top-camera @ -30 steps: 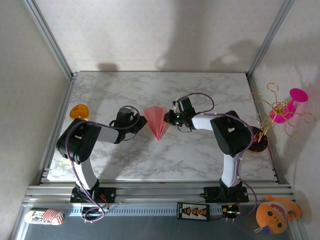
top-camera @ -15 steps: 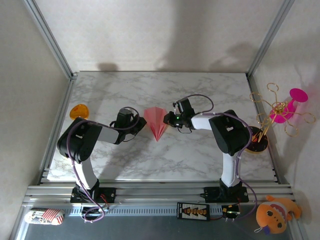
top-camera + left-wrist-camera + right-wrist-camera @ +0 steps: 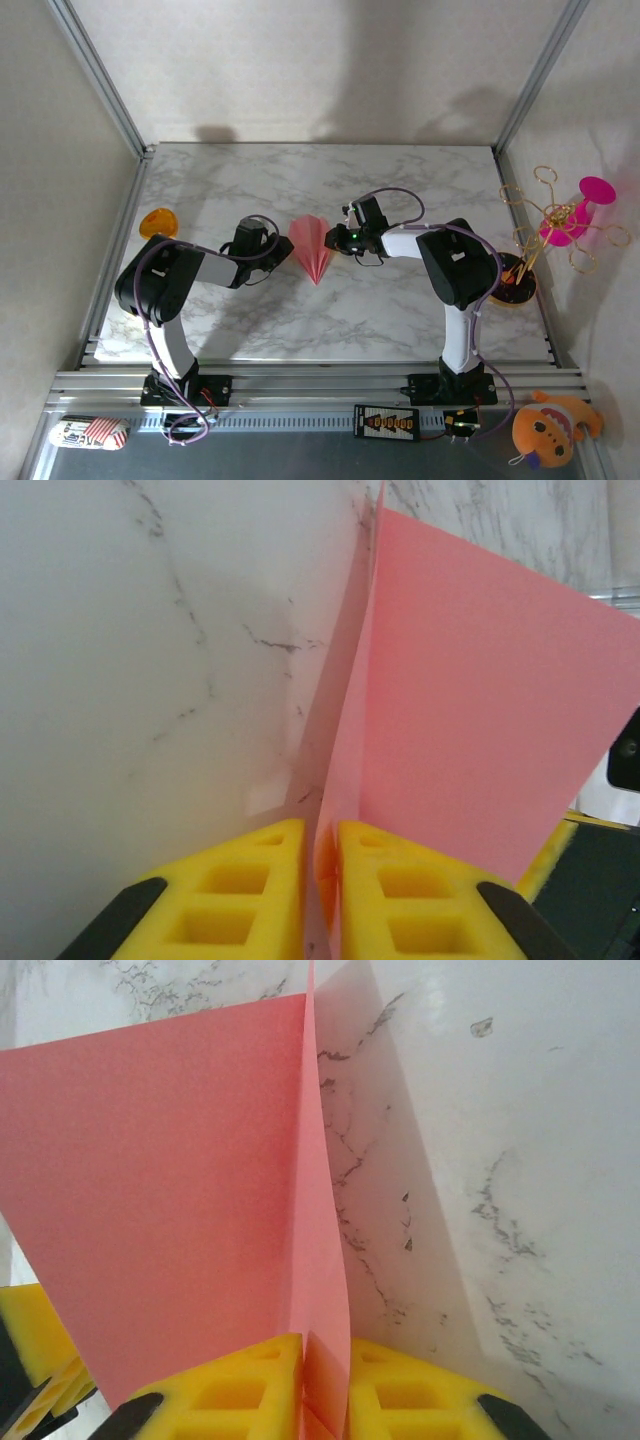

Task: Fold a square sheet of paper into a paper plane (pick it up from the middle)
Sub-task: Move the paper plane to the top-center of the table.

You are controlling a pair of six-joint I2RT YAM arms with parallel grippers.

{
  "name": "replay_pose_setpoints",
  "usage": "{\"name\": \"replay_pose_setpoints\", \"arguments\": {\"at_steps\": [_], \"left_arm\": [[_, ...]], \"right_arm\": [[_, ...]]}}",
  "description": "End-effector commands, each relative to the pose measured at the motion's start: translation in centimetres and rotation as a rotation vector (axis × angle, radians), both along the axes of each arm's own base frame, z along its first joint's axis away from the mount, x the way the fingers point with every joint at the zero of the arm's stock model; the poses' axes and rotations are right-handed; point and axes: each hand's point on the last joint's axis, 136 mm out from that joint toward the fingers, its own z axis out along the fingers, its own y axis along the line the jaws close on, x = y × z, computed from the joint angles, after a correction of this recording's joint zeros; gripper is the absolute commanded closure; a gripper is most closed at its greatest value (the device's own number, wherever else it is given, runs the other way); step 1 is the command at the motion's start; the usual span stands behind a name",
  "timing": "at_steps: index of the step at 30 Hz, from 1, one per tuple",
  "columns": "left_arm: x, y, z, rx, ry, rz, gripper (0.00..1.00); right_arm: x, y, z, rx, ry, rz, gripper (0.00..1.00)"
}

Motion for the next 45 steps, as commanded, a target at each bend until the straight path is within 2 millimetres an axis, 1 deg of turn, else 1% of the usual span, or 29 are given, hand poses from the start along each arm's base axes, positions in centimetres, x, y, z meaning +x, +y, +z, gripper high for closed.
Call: {"name": "replay_pose_setpoints", "arguments": {"at_steps": [1, 6, 10, 12, 14, 16, 19, 21, 22, 24, 26, 29, 33, 38, 41, 45], "left_arm": [[0.3, 0.4, -0.8, 0.040, 0.015, -0.013, 0.87], [0.2, 0.9, -1.8, 0.085, 0.040, -0.006, 0.88], [0.2, 1.1, -2.0, 0.105, 0.045, -0.008, 0.87], [0.4, 0.9, -1.1, 0.101, 0.034, -0.010, 0.85], [0.7, 0.7, 0.6, 0.083, 0.006, -0.013, 0.82], [0.7, 0.6, 2.7, 0.069, -0.028, -0.012, 0.76], [0.2, 0.7, 4.9, 0.069, -0.054, -0.004, 0.64], [-0.3, 0.5, 6.0, 0.062, -0.074, -0.005, 0.61], [-1.1, 0.4, 5.9, 0.065, -0.054, -0.013, 0.61], [-1.8, -0.4, 6.3, 0.059, -0.052, -0.032, 0.60], [-2.5, -1.5, 6.5, 0.049, -0.051, -0.060, 0.60], [-2.9, -2.6, 6.1, 0.055, -0.040, -0.086, 0.61], [-2.5, -3.0, 4.7, 0.078, -0.009, -0.085, 0.65], [-1.7, -4.0, 4.1, 0.111, 0.000, -0.111, 0.65], [-1.5, -4.0, 3.3, 0.142, 0.015, -0.114, 0.65], [-1.7, -3.7, 2.1, 0.176, 0.044, -0.113, 0.65]], "right_arm": [[0.0, -0.2, -0.8, -0.019, 0.019, 0.010, 0.84], [-0.2, -0.8, -2.2, -0.056, 0.052, -0.010, 0.88], [-0.4, -0.7, -2.3, -0.048, 0.057, -0.003, 0.91], [-0.4, -0.5, -1.8, -0.037, 0.048, 0.002, 0.91], [-0.3, -0.3, -1.2, -0.023, 0.037, 0.010, 0.91], [-0.2, 0.0, -0.4, -0.008, 0.025, 0.019, 0.91], [-0.3, 0.4, 0.5, 0.015, 0.020, 0.033, 0.90], [-0.4, 0.6, 0.9, 0.026, 0.018, 0.040, 0.90], [-0.3, 0.7, 1.1, 0.030, 0.017, 0.041, 0.90], [-0.3, 0.9, 1.5, 0.040, 0.013, 0.044, 0.90], [-0.4, 1.0, 1.9, 0.049, 0.008, 0.048, 0.89], [-0.4, 1.2, 2.3, 0.054, 0.006, 0.050, 0.89], [-0.4, 1.3, 2.4, 0.056, 0.008, 0.054, 0.89], [-0.4, 1.4, 2.2, 0.052, 0.012, 0.054, 0.89], [-0.4, 1.3, 2.2, 0.051, 0.013, 0.054, 0.89], [-0.4, 1.3, 2.2, 0.050, 0.011, 0.054, 0.89]]}}
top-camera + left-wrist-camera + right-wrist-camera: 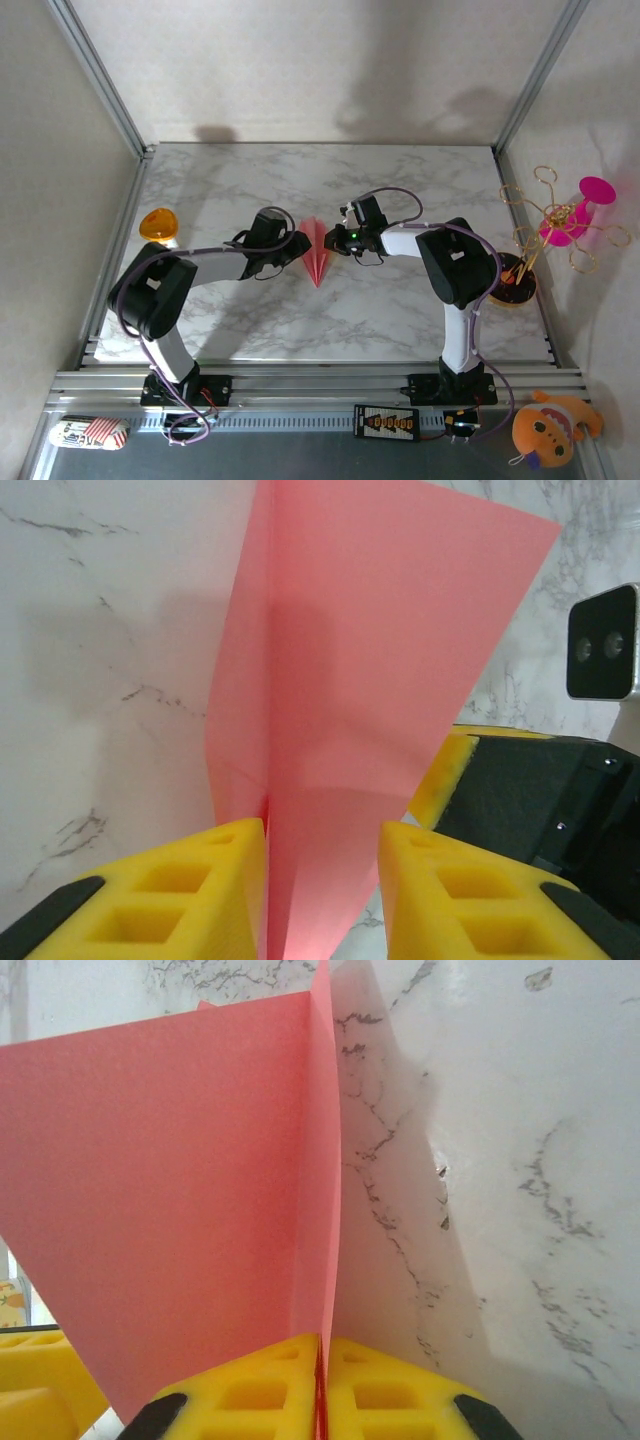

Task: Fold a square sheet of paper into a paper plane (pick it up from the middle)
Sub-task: Move the paper plane to the top-center of the table.

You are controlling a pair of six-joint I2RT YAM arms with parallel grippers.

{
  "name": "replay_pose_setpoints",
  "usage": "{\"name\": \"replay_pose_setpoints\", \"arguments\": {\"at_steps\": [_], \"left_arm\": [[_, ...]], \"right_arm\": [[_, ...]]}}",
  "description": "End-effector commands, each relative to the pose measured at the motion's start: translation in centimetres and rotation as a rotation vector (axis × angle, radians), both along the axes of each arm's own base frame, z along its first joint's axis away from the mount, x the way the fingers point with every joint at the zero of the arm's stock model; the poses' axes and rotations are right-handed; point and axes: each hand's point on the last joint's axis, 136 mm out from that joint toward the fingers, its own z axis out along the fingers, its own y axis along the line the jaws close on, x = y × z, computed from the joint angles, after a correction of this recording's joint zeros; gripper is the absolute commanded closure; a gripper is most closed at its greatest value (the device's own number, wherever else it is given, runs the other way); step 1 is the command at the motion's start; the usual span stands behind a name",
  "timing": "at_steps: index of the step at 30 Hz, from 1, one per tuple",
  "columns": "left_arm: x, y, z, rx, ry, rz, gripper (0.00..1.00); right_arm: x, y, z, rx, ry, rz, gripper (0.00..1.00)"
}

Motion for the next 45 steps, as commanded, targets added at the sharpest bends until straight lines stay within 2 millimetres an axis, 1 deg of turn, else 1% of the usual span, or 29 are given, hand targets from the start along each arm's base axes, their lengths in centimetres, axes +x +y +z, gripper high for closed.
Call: {"name": "replay_pose_setpoints", "arguments": {"at_steps": [1, 5, 12, 19, 22, 27, 31, 34, 37, 40, 45], "left_arm": [[-0.1, 0.3, -1.1, 0.059, 0.016, -0.003, 0.65], [-0.4, -0.2, -1.5, 0.065, 0.031, -0.029, 0.64], [-1.7, -1.2, -2.0, 0.061, 0.064, -0.074, 0.61], [-2.3, -2.6, -1.5, -0.008, 0.072, -0.107, 0.60], [-2.5, -3.1, -1.7, 0.001, 0.073, -0.123, 0.60], [-2.7, -3.3, -2.2, 0.054, 0.070, -0.149, 0.54], [-2.7, -3.6, -1.8, 0.067, 0.050, -0.170, 0.48], [-2.7, -3.9, -1.6, 0.087, 0.041, -0.189, 0.48], [-2.6, -3.7, -1.5, 0.107, 0.037, -0.187, 0.53], [-2.6, -3.9, -1.4, 0.102, 0.034, -0.191, 0.55], [-2.7, -4.4, -1.4, 0.102, 0.032, -0.202, 0.54]], "right_arm": [[0.2, 0.8, 2.0, 0.026, -0.027, 0.014, 0.89], [0.2, 0.7, 1.9, 0.025, -0.024, 0.014, 0.89], [0.2, 0.8, 1.8, 0.024, -0.021, 0.014, 0.89], [0.2, 0.7, 1.6, 0.022, -0.018, 0.011, 0.89], [0.2, 0.7, 1.5, 0.022, -0.015, 0.010, 0.90], [0.1, 0.8, 1.9, 0.028, -0.020, 0.014, 0.89], [0.0, 0.9, 2.3, 0.035, -0.021, 0.020, 0.89], [0.0, 0.9, 2.5, 0.039, -0.021, 0.022, 0.88], [0.0, 0.9, 2.7, 0.039, -0.022, 0.021, 0.88], [0.0, 0.9, 2.8, 0.038, -0.023, 0.019, 0.88], [0.0, 0.8, 3.2, 0.039, -0.019, 0.014, 0.89]]}}
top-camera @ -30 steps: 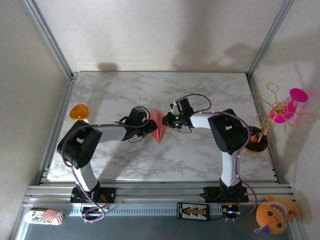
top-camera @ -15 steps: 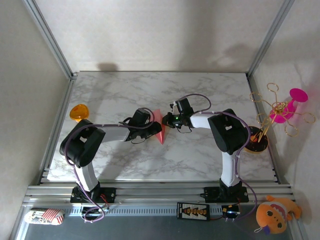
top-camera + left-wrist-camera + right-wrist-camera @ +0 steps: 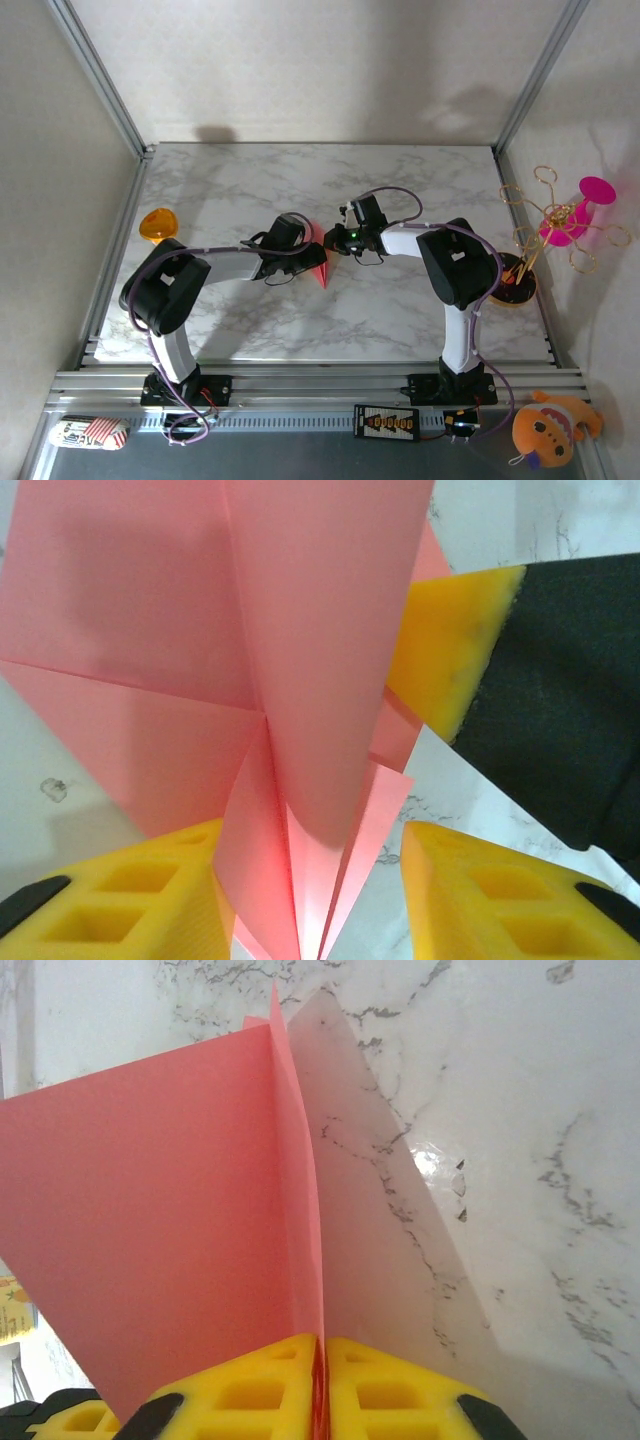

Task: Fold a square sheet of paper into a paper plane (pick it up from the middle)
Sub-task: Move the paper plane to the top-center of the table.

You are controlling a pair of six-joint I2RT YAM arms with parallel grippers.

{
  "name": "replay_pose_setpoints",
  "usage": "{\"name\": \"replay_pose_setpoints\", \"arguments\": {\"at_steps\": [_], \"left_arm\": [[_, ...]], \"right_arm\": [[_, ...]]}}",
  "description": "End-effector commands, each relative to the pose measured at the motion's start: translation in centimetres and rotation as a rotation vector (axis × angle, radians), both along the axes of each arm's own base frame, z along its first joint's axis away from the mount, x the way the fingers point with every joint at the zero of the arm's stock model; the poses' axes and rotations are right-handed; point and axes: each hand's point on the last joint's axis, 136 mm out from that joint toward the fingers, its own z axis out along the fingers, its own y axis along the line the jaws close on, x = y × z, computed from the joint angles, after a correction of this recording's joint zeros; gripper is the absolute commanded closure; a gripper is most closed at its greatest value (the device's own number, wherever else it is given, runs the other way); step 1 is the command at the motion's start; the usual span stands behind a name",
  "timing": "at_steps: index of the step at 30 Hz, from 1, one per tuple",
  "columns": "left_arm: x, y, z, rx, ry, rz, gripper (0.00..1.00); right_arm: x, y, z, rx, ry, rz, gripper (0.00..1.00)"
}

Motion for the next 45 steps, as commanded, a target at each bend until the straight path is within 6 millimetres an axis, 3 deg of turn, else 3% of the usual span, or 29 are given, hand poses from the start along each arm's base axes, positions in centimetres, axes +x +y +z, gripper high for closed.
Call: {"name": "replay_pose_setpoints", "arguments": {"at_steps": [1, 9, 21, 33, 45], "left_arm": [[0.2, -0.7, 0.3, 0.026, -0.019, -0.022, 0.53], [0.4, -1.1, -0.1, 0.046, -0.020, -0.028, 0.50], [1.1, 0.1, -0.1, 0.108, -0.033, 0.033, 0.69], [1.7, 0.6, -0.3, 0.146, -0.041, 0.063, 0.80], [1.5, 0.0, -1.2, 0.166, -0.015, 0.023, 0.83]], "right_arm": [[0.1, 0.7, 2.8, 0.036, -0.020, 0.005, 0.89], [0.1, 0.8, 3.2, 0.039, -0.005, -0.005, 0.90], [0.0, 0.8, 3.0, 0.029, -0.002, -0.004, 0.90], [0.1, 0.8, 3.0, 0.025, -0.006, -0.001, 0.91], [0.1, 0.9, 2.9, 0.030, 0.000, 0.004, 0.91]]}}
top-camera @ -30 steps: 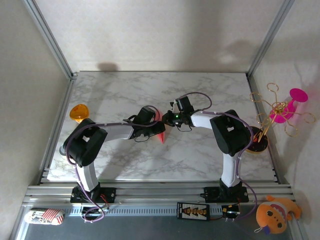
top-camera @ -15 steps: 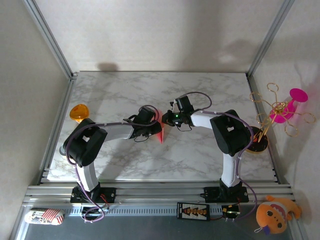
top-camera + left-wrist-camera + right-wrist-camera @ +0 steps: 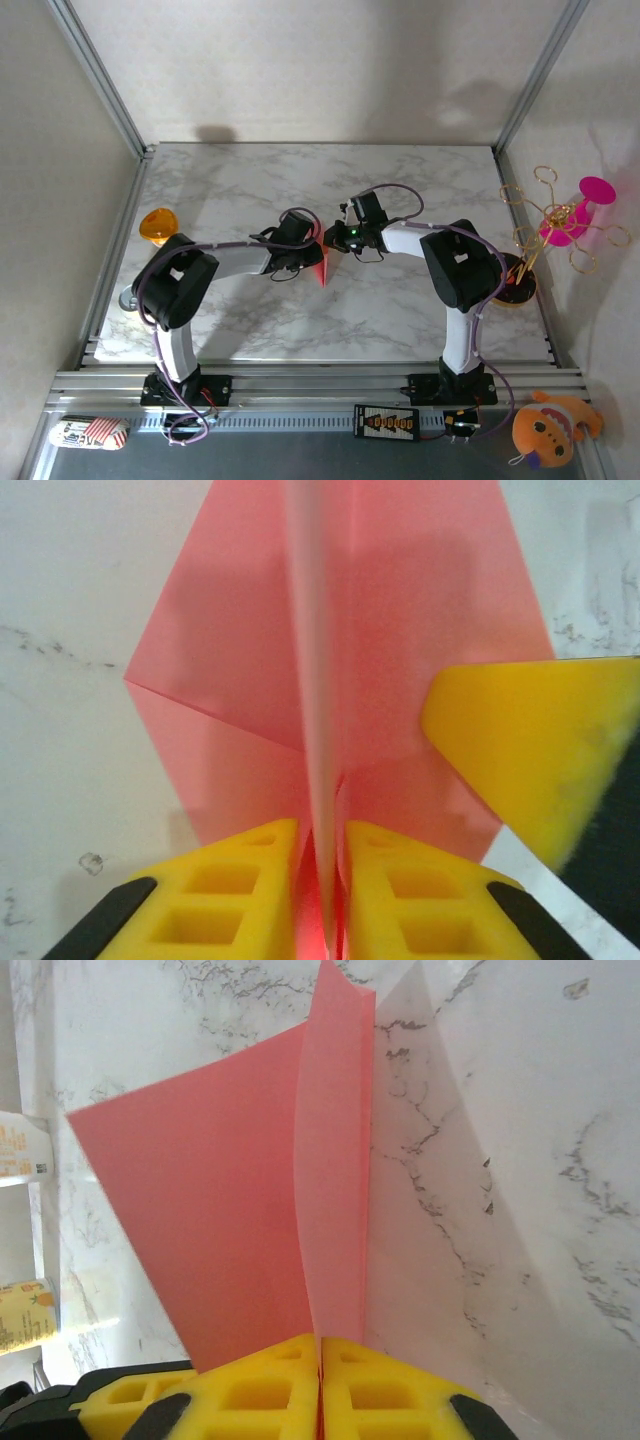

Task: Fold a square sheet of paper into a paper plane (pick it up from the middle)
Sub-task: Move the paper plane to the top-center of the table.

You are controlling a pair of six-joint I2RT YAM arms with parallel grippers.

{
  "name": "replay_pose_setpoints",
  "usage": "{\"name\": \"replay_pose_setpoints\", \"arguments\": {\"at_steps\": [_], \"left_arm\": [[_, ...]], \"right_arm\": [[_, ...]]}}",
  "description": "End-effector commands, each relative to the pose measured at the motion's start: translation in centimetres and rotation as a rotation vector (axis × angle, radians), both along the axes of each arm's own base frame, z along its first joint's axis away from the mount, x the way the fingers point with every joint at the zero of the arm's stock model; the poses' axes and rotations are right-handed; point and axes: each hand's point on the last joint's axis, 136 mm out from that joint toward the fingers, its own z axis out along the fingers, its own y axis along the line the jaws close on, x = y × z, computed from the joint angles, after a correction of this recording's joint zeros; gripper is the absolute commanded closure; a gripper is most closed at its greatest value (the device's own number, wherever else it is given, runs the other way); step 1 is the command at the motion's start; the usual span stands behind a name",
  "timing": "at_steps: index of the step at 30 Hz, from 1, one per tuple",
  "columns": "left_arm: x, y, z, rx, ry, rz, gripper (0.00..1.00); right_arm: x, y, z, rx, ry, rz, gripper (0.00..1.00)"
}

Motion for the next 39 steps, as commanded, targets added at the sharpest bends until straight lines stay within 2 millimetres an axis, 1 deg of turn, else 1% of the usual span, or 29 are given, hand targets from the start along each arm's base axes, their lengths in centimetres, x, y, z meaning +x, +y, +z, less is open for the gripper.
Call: {"name": "replay_pose_setpoints", "arguments": {"at_steps": [1, 2, 5, 8, 9, 11, 13, 17, 18, 21, 23, 26, 29, 32, 36, 39], "left_arm": [[-0.2, -0.4, -0.2, 0.031, 0.008, -0.024, 0.83], [-0.1, -0.3, -0.2, 0.035, 0.007, -0.022, 0.84], [0.2, -0.1, 0.4, 0.043, -0.012, -0.012, 0.89], [0.7, 0.2, 1.3, 0.062, -0.039, -0.001, 0.96], [0.8, 0.5, 1.6, 0.073, -0.047, 0.002, 0.99], [1.2, 1.0, 2.0, 0.105, -0.061, 0.005, 1.00], [1.6, 1.8, 2.5, 0.155, -0.077, -0.001, 1.00], [3.1, 4.2, 3.7, 0.290, -0.111, 0.001, 1.00], [3.5, 4.7, 3.9, 0.318, -0.113, -0.001, 1.00], [4.9, 5.8, 4.0, 0.408, -0.110, -0.026, 1.00], [5.7, 6.1, 3.7, 0.455, -0.100, -0.050, 1.00], [6.9, 6.6, 3.1, 0.511, -0.078, -0.064, 1.00], [7.7, 6.9, 2.3, 0.555, -0.050, -0.071, 1.00], [8.5, 7.2, 2.0, 0.574, -0.038, -0.060, 1.00], [8.7, 7.1, 1.3, 0.561, -0.011, -0.059, 0.99], [8.8, 7.2, 0.7, 0.555, 0.008, -0.053, 0.95]], "right_arm": [[0.1, 0.9, 1.7, 0.026, -0.023, 0.022, 0.90], [0.1, 0.8, 1.8, 0.026, -0.025, 0.020, 0.90], [0.2, 0.7, 2.0, 0.021, -0.030, 0.014, 0.89], [0.5, 0.1, 2.5, -0.001, -0.055, -0.009, 0.81], [0.7, -0.3, 2.8, -0.016, -0.067, -0.026, 0.75], [1.4, -1.6, 3.2, -0.059, -0.096, -0.074, 0.65], [2.0, -3.3, 3.7, -0.105, -0.136, -0.136, 0.53], [2.7, -7.2, 4.2, -0.233, -0.229, -0.250, 0.35], [2.7, -8.2, 4.3, -0.263, -0.244, -0.277, 0.31], [2.5, -10.3, 4.3, -0.323, -0.284, -0.328, 0.23], [2.3, -11.2, 4.3, -0.352, -0.301, -0.350, 0.18], [2.0, -11.9, 4.2, -0.375, -0.306, -0.368, 0.17], [1.7, -12.1, 3.9, -0.378, -0.296, -0.369, 0.17], [1.6, -12.0, 3.8, -0.371, -0.291, -0.369, 0.17], [1.6, -11.6, 3.7, -0.353, -0.284, -0.360, 0.17], [1.5, -11.4, 3.6, -0.343, -0.278, -0.356, 0.17]]}}
